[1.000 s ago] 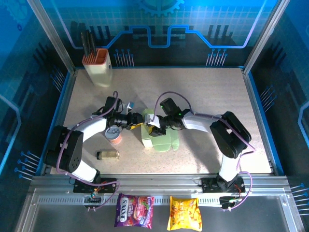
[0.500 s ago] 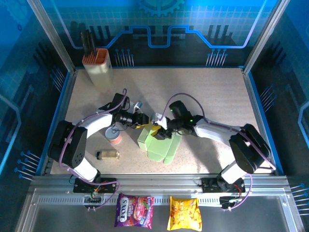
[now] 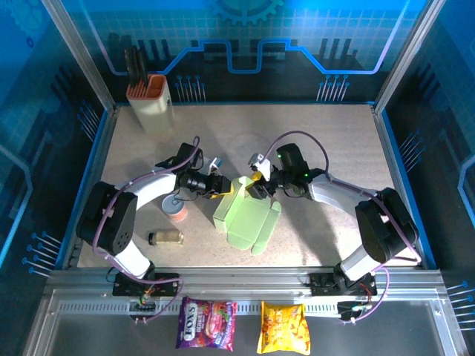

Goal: Fold the paper box

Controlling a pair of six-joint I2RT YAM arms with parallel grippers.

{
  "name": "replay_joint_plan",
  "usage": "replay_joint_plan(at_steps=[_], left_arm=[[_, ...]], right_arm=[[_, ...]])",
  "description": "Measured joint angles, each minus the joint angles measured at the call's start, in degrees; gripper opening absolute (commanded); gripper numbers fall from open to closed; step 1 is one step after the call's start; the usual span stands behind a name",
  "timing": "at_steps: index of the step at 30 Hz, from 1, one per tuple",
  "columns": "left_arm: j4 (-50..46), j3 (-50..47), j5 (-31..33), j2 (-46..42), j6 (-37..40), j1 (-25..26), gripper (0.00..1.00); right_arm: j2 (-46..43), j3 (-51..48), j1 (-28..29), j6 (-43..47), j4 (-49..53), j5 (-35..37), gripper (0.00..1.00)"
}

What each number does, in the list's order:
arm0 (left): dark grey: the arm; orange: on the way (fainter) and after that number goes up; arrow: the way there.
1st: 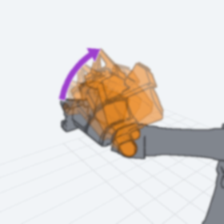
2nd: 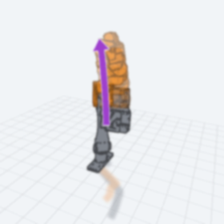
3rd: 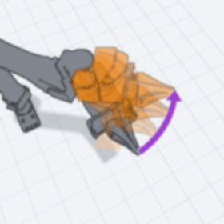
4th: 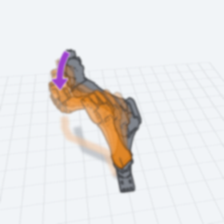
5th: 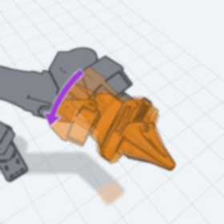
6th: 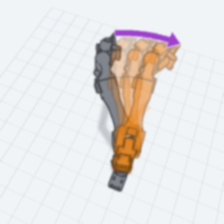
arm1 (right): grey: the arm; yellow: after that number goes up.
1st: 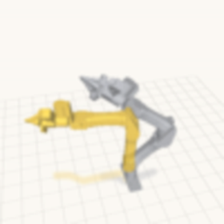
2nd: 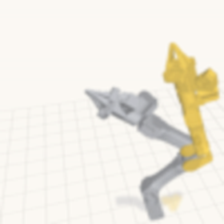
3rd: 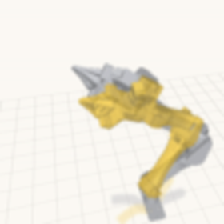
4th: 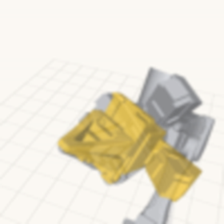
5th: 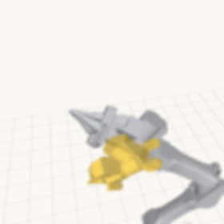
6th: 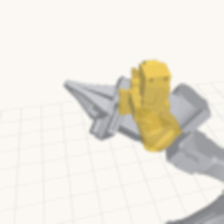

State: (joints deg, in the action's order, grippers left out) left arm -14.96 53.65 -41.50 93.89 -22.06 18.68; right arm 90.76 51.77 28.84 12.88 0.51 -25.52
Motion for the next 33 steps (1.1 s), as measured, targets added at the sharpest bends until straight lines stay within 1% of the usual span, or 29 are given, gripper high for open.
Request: replay_joint_plan(at_steps=[6, 8, 14, 19, 25, 27, 28, 30, 31, 33], left_arm=[[-0.02, 0.00, 0.22, 0.00, 0.00, 0.26, 0.42], [-0.22, 0.13, 0.26, 0.00, -0.02, 0.26, 0.42], [-0.26, 0.22, 0.55, 0.00, -0.02, 0.26, 0.42], [-0.20, 0.22, 0.68, 0.04, -0.04, 0.26, 0.42], [-0.02, 0.22, 0.63, 0.31, -0.04, 0.26, 0.42], [0.20, 0.22, 0.59, 0.39, -0.04, 0.26, 0.42], [0.26, 0.22, 0.48, 0.50, -0.04, 0.26, 0.42], [0.26, 0.24, 0.42, 0.63, -0.04, 0.31, 0.42], [0.26, 0.26, 0.39, 0.66, -0.04, 0.33, 0.42], [0.26, 0.26, 0.26, 0.68, -0.04, 0.33, 0.42]], right_arm=[[0.90, 0.85, 0.07, -1.95, -0.52, 2.82, 0.21], [0.87, 0.83, 0.26, -2.34, -0.57, 3.72, 0.14], [0.31, 0.81, 1.92, -4.52, -0.50, 7.17, 0.04], [-1.53, 0.59, 5.03, -6.91, 1.44, 9.35, 0.00], [-4.74, -0.35, 7.91, -10.32, 3.69, 11.98, 0.00], [-5.70, -0.35, 8.15, -11.91, 4.39, 13.75, 0.07], [-6.10, -0.35, 8.17, -12.83, 4.68, 15.04, 0.16], [-6.45, -0.35, 8.15, -14.32, 5.09, 17.16, 0.36], [-6.49, -0.35, 8.11, -15.41, 5.22, 18.05, 0.42], [-6.19, -0.28, 7.89, -16.57, 5.70, 18.99, 0.46]])
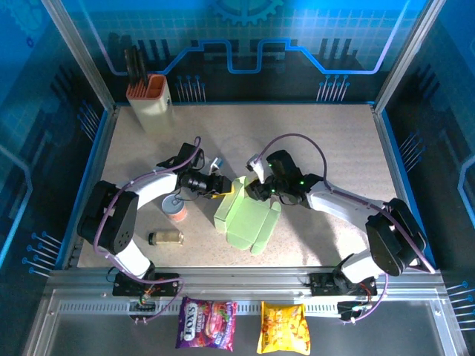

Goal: Fold the paper box

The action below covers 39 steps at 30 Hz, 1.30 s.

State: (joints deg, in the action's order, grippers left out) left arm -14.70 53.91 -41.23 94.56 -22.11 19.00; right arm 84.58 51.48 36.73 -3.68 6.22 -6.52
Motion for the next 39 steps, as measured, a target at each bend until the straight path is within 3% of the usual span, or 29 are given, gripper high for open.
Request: replay_joint_plan(at_steps=[4, 9, 15, 24, 33, 39], left_arm=[[0.02, 0.00, -0.02, 0.00, -0.02, 0.00, 0.42], [0.20, 0.00, -0.02, 0.00, -0.04, 0.00, 0.42], [0.22, 0.00, -0.02, 0.00, -0.28, 0.02, 0.42], [1.01, 0.00, -0.04, 0.00, -0.44, 0.02, 0.42], [1.01, 0.00, -0.61, 0.33, -0.68, 0.74, 0.42], [-0.83, 1.18, 0.96, 0.68, 0.04, 1.77, 0.42]], right_arm=[[3.39, 1.49, -0.11, -1.77, 0.48, 0.39, 0.43], [7.30, 3.17, -0.15, -3.41, 0.44, 0.35, 0.16], [7.23, 3.37, -0.31, -4.24, 0.94, 0.55, 0.00], [2.82, 1.62, 2.01, -6.36, 4.33, 0.87, 0.00], [3.32, -0.09, 4.55, -11.58, 0.94, 3.17, 0.00], [3.52, -1.64, 5.01, -13.68, -2.14, 4.46, 0.08]])
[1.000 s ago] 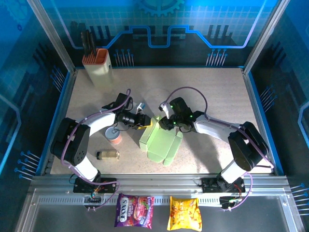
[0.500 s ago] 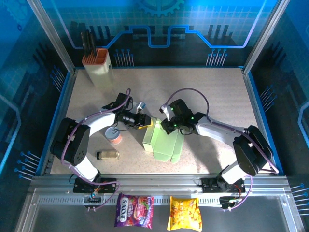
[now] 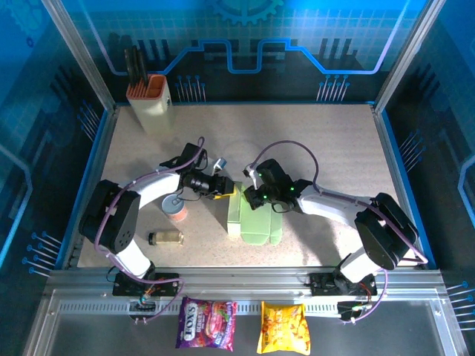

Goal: Fold the paper box

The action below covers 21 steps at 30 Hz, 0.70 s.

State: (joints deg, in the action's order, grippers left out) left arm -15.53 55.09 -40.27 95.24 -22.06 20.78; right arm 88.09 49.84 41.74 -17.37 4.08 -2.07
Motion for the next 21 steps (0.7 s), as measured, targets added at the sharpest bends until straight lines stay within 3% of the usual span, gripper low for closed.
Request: replay_joint_plan(at_steps=[4, 8, 15, 19, 21], left_arm=[[-1.25, 0.70, 1.03, 0.02, 0.70, 0.42, 0.42], [-1.36, 0.85, 1.53, 0.02, 1.33, 0.72, 0.42], [-1.33, 1.05, 1.64, 0.35, 1.51, 0.79, 0.42], [-1.33, 1.07, 1.62, 0.39, 1.51, 0.79, 0.42], [-1.31, 1.07, 1.62, 0.39, 1.51, 0.79, 0.42]], right_arm=[[-0.24, -0.61, -0.15, 0.87, -0.63, -1.29, 0.23], [-1.68, -1.53, -1.09, 5.20, 0.28, -7.10, 0.36], [-5.29, 0.17, -7.87, 16.92, 5.18, -18.01, 0.40], [-5.70, 2.89, -11.41, 28.11, 7.80, -21.92, 0.41], [-6.23, 3.13, -12.90, 36.26, 8.11, -24.22, 0.47]])
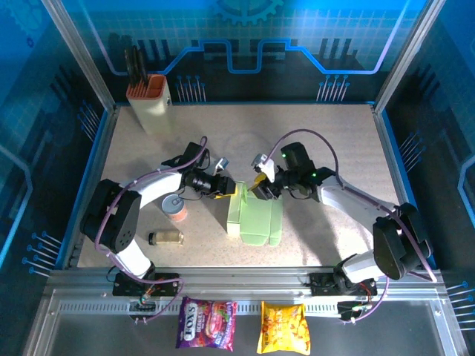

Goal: Fold the paper box

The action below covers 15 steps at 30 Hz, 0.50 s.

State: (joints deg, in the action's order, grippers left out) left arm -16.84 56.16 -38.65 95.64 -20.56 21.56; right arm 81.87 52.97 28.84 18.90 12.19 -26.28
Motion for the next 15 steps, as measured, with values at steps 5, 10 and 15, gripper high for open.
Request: replay_joint_plan(at_steps=[5, 10, 15], left_arm=[[0.07, 0.00, -0.04, 0.07, 0.00, 0.00, 0.42], [0.15, 0.17, -0.24, 0.33, 0.00, 0.00, 0.42], [0.17, 0.39, -0.26, 0.59, 0.20, 0.04, 0.42]], right_arm=[[2.47, 0.52, -3.13, 17.57, -0.22, -4.24, 0.52], [12.52, 5.22, -4.98, 29.31, -0.52, -7.08, 0.54], [20.79, 11.04, -4.61, 35.52, -0.22, -8.96, 0.54]])
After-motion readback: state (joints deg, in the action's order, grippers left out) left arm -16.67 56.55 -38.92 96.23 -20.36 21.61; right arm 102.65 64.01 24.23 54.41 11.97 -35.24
